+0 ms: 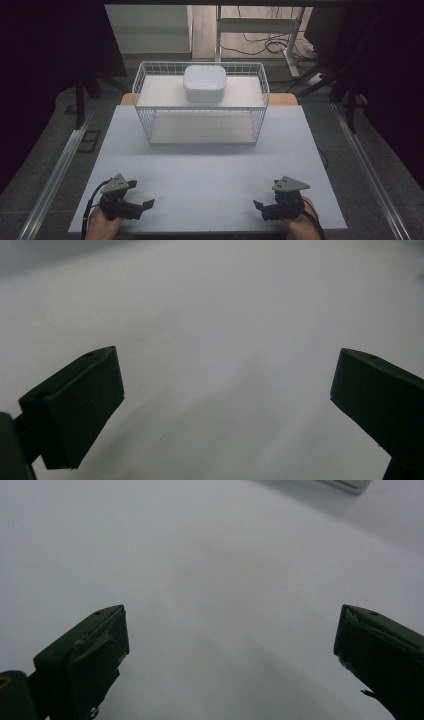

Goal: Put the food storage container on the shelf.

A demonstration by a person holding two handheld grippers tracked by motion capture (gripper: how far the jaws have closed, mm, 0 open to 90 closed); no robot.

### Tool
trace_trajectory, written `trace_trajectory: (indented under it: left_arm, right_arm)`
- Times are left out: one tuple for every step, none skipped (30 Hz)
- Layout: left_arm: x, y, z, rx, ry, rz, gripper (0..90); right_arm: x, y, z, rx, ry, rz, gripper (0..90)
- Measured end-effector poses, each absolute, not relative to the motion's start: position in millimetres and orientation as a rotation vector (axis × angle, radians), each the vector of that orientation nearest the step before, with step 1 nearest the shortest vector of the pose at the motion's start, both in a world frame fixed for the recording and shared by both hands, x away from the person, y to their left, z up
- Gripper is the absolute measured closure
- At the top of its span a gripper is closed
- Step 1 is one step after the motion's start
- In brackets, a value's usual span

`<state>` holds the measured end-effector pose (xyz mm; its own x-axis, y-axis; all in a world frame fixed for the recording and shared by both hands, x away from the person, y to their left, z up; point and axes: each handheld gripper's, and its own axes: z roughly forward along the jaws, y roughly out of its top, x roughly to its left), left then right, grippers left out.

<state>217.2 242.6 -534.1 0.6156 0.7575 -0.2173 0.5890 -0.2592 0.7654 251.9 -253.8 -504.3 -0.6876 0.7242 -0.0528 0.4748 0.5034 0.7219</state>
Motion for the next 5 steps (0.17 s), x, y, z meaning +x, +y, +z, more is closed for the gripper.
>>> trace_trajectory:
  left_arm:
    - [217.5,243.2,-535.2,1.963,1.072,0.238,0.4]
    - [217.8,243.3,-535.6,1.968,1.078,0.236,0.3]
    - [218.2,243.2,-535.9,1.972,1.076,0.235,0.3]
    - [218.6,242.5,-535.9,1.975,1.075,0.236,0.3]
    - [218.8,242.0,-535.8,1.979,1.074,0.238,0.3]
  right_arm:
    - [252.1,-254.1,-505.3,1.006,2.405,0.988,1.0]
    - [252.5,-254.8,-506.2,1.012,2.412,0.977,1.0]
    - [252.9,-255.1,-507.1,1.016,2.413,0.969,1.0]
    - [253.2,-255.4,-507.4,1.016,2.414,0.967,1.1]
    - [253.7,-255.9,-507.7,1.013,2.416,0.958,1.0]
